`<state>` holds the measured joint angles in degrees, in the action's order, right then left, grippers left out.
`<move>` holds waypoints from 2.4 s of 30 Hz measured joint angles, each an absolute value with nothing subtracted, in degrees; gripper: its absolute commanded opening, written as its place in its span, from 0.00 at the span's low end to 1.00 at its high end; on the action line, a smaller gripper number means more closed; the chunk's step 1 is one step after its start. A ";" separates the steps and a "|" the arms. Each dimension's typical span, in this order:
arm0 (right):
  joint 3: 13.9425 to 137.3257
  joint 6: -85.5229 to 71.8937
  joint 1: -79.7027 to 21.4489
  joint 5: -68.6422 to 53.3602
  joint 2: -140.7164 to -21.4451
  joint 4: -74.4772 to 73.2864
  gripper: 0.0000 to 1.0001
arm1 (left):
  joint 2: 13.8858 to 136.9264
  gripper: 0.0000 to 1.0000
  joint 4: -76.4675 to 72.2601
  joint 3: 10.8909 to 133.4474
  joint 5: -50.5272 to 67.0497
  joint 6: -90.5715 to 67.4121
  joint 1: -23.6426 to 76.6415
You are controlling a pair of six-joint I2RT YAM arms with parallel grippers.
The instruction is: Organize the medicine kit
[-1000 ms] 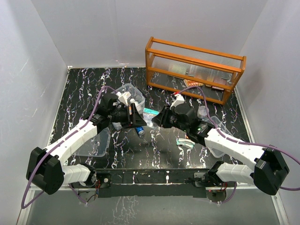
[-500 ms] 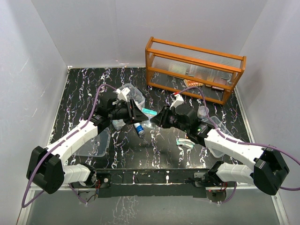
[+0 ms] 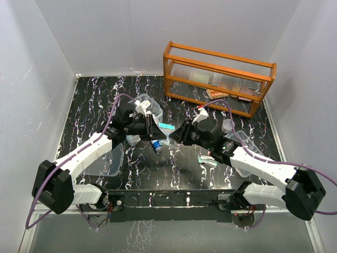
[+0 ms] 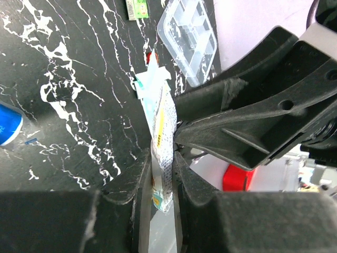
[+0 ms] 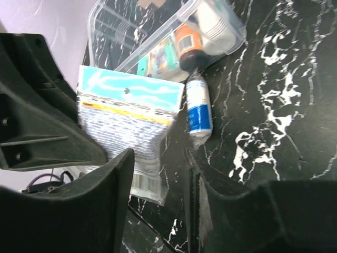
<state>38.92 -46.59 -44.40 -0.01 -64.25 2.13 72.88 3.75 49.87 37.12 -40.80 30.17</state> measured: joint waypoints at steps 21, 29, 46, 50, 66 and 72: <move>38.06 -46.94 -44.40 15.25 -55.31 -9.28 0.44 | 85.34 0.13 41.78 89.12 29.32 7.27 29.47; 37.65 -46.92 -44.40 15.33 -55.07 -10.33 0.44 | 88.82 0.15 50.54 91.02 30.92 14.68 14.66; 37.71 -46.92 -44.40 13.96 -58.19 -10.81 0.44 | 94.39 0.20 53.89 92.03 29.71 27.42 7.31; 37.85 -46.92 -44.40 13.47 -59.31 -10.94 0.44 | 98.15 0.19 55.44 91.77 30.59 30.06 7.31; 38.37 -48.14 -44.40 11.90 -59.57 -10.52 0.43 | 109.51 0.18 63.09 90.39 34.76 39.44 8.97; 38.35 -48.16 -44.40 11.79 -59.57 -10.48 0.43 | 112.25 0.21 63.31 90.54 33.32 39.64 10.37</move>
